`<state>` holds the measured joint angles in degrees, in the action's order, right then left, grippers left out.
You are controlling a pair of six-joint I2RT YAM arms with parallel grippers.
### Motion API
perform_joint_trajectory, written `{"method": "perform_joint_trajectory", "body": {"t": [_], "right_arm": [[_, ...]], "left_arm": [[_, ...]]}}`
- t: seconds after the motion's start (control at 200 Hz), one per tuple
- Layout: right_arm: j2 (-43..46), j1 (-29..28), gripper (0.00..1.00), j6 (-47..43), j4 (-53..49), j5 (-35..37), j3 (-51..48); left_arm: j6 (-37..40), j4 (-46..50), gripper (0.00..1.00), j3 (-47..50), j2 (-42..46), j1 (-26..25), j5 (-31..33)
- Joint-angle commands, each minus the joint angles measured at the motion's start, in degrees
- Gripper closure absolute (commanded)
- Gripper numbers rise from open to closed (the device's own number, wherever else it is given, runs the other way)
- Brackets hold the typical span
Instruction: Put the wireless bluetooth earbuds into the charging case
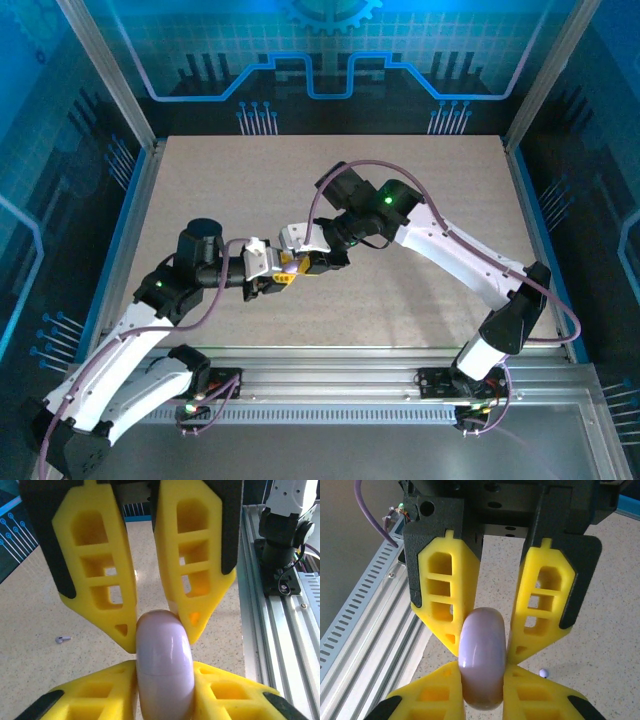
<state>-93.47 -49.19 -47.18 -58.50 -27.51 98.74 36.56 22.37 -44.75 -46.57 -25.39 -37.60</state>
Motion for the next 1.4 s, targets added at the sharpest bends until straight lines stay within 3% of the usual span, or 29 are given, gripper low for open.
{"method": "perform_joint_trajectory", "body": {"t": [0.0,0.17,0.48,0.94,1.396], "right_arm": [[-0.7,-0.8,0.82,0.6,-0.3,-2.3,1.5],[-0.3,-0.1,0.81,1.5,0.9,-2.5,1.2],[1.8,2.0,0.68,5.1,6.1,-0.8,-1.1],[4.0,5.1,0.68,7.9,9.4,2.7,-1.9],[10.7,8.3,0.67,12.7,16.0,-0.2,-8.3]], "left_arm": [[1.4,-1.5,0.74,0.9,0.8,-0.6,0.5],[1.5,-1.5,0.78,1.2,1.3,-0.8,0.9],[1.0,-2.1,0.78,1.6,1.5,-1.1,0.1],[0.0,-3.1,0.78,2.0,1.4,-1.7,0.3],[-10.8,-12.8,0.78,5.6,1.2,-1.7,1.8]]}}
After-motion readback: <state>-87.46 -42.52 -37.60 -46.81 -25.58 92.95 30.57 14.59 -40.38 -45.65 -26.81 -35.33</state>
